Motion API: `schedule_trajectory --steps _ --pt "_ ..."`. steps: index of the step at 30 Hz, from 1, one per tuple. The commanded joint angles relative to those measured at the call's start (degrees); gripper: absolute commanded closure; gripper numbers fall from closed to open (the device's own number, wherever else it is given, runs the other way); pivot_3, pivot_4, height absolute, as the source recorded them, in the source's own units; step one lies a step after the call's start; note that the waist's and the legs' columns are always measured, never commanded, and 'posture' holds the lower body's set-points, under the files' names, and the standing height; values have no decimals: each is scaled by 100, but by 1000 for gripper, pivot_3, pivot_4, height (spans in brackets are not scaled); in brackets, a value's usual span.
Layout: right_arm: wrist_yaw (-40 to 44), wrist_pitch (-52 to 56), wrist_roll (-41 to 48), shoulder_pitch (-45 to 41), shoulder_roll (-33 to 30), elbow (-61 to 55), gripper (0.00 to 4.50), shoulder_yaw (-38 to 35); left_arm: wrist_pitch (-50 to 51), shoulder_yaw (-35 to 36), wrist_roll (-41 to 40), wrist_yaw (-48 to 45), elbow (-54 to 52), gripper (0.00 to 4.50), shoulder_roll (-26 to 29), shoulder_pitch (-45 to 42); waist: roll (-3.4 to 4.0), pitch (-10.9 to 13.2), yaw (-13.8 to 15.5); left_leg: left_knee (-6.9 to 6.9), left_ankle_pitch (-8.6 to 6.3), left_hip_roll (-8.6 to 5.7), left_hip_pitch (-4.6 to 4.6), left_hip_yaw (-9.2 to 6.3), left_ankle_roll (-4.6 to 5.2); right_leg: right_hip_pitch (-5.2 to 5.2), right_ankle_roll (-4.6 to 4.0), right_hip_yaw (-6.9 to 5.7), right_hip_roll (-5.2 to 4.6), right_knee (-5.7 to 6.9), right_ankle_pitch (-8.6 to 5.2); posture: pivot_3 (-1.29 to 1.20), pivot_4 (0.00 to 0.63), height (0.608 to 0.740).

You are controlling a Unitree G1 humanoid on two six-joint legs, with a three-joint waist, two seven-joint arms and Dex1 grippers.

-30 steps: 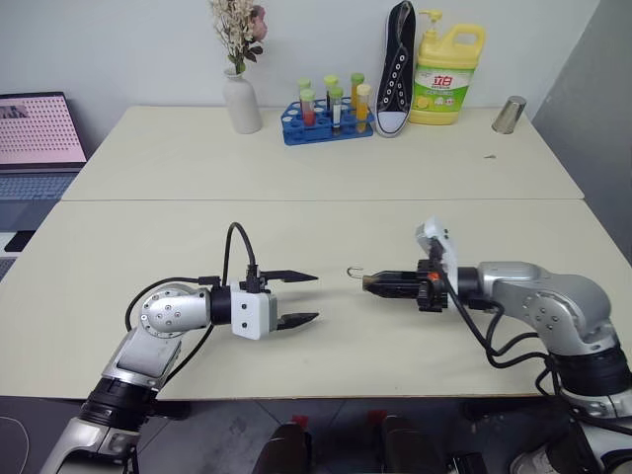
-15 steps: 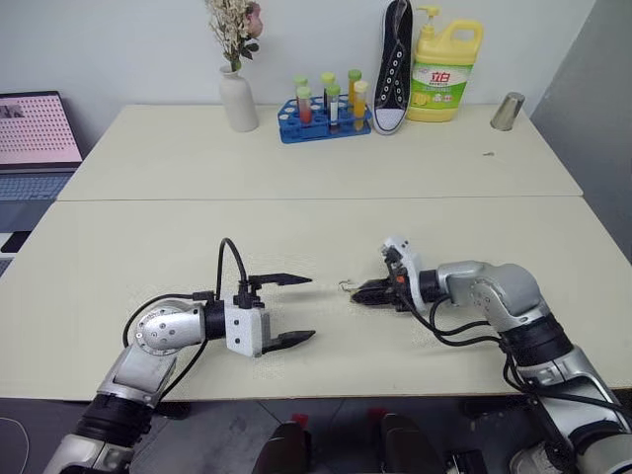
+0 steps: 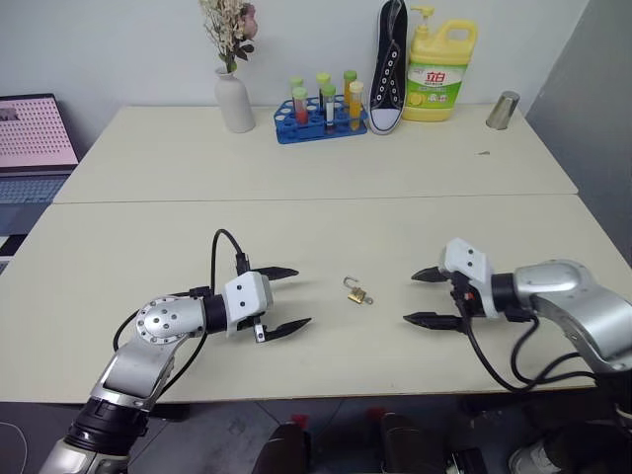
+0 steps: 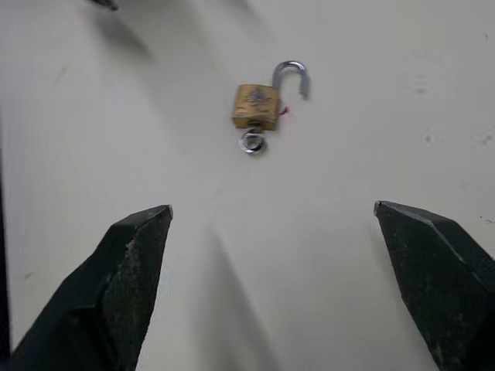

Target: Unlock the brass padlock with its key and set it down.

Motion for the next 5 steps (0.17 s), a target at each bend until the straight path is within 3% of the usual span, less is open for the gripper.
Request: schedule_trajectory --steps 1,5 --pt "62 -193 56 308 -238 -538 71 -519 383 92 -313 -323 -326 0 175 -118 0 0 13 1 0 0 0 1 0 0 0 2 0 0 0 0 150 740" --pt "-39 -180 97 518 -232 -723 71 -676 442 79 -438 -640 -318 0 253 -150 0 0 17 2 0 1 0 1 0 4 0 1 -1 0 0 0 150 740"
